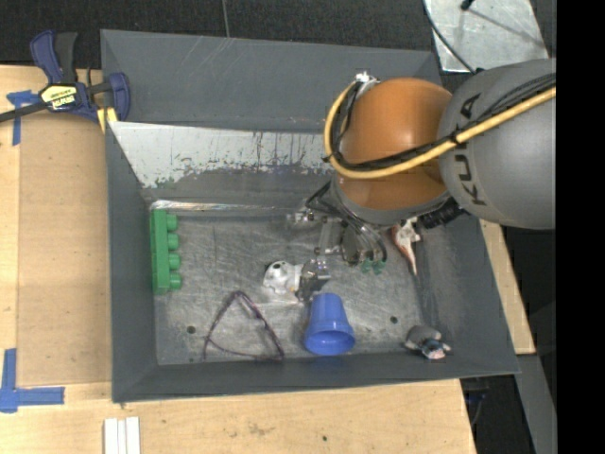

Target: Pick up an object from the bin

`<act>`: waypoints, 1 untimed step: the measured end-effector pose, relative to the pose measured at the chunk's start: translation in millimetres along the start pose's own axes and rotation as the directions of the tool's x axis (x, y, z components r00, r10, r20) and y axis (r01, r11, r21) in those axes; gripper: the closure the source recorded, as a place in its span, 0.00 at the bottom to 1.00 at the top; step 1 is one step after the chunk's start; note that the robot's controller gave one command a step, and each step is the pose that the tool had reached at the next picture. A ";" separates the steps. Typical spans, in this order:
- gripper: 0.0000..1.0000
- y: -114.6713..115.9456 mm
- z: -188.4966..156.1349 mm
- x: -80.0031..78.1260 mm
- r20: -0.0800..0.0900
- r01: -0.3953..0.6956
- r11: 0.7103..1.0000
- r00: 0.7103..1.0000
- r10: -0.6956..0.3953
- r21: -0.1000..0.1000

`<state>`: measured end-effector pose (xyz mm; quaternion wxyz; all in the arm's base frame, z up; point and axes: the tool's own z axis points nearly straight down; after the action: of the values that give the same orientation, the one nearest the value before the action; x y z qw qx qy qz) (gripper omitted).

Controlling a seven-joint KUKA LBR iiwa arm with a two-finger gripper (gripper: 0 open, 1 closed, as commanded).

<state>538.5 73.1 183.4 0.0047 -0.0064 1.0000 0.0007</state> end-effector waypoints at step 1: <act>0.00 -23.6 23.5 -28.8 -0.006 0.052 0.999 0.999 -0.052 0.001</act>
Offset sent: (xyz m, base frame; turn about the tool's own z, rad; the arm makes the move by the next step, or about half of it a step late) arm 0.0222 -0.0175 -0.0646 -0.1298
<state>567.8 49.9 160.2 0.0018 -0.0323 0.9995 0.0000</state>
